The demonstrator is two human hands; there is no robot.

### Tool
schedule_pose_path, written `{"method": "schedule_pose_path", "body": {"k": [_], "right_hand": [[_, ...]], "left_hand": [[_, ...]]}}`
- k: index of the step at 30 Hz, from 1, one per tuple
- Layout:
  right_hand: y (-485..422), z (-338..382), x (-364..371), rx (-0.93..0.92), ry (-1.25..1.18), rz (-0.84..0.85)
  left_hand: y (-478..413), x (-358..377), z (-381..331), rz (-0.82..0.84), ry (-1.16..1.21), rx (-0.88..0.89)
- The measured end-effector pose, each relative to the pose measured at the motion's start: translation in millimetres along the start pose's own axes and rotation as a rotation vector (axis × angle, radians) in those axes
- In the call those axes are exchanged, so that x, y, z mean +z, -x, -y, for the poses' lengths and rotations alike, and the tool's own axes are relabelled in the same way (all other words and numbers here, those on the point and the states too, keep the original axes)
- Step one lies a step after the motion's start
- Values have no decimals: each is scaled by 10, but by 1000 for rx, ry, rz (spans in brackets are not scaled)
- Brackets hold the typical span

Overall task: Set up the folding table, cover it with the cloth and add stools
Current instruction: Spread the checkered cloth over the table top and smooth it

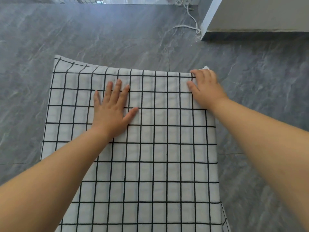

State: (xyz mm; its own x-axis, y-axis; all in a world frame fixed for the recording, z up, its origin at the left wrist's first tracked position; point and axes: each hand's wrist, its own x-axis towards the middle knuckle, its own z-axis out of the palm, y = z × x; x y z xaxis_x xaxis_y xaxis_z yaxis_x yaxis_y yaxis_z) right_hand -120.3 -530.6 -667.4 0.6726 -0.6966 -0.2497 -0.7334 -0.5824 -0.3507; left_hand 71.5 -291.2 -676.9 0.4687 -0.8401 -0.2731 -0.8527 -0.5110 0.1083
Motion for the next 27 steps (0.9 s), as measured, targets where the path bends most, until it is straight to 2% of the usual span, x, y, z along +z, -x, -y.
{"method": "schedule_pose_path", "body": {"k": [2,5,8,12,14,16,18,21,24,27], "right_hand": [[-2,-40,-9,-12,-66,16],[49,-83,15,8,-207,-69],[13,-95,25,18,-233,-87],[-221,-128,-58,145,-201,26],[-274,-122,-93,218,-265,78],[-252,-87,-100,258,-323,-23],[-110,-2,-102,278,-297,-203],[241,127,-4,187,-219,-322],[509,186,150,79,-75,-185],[517,113,244,100,55,-62]], "left_hand": [[28,23,-8,-22,30,-1],[79,44,-17,-34,60,-11],[117,61,7,-31,57,-10],[135,78,7,-41,45,-15],[134,92,-2,-55,39,-21],[132,101,-3,-66,28,-27],[145,79,-2,-99,33,-22],[222,-14,20,-175,119,-12],[371,-81,218,-230,158,-68],[496,-74,680,-189,67,-187]]}}
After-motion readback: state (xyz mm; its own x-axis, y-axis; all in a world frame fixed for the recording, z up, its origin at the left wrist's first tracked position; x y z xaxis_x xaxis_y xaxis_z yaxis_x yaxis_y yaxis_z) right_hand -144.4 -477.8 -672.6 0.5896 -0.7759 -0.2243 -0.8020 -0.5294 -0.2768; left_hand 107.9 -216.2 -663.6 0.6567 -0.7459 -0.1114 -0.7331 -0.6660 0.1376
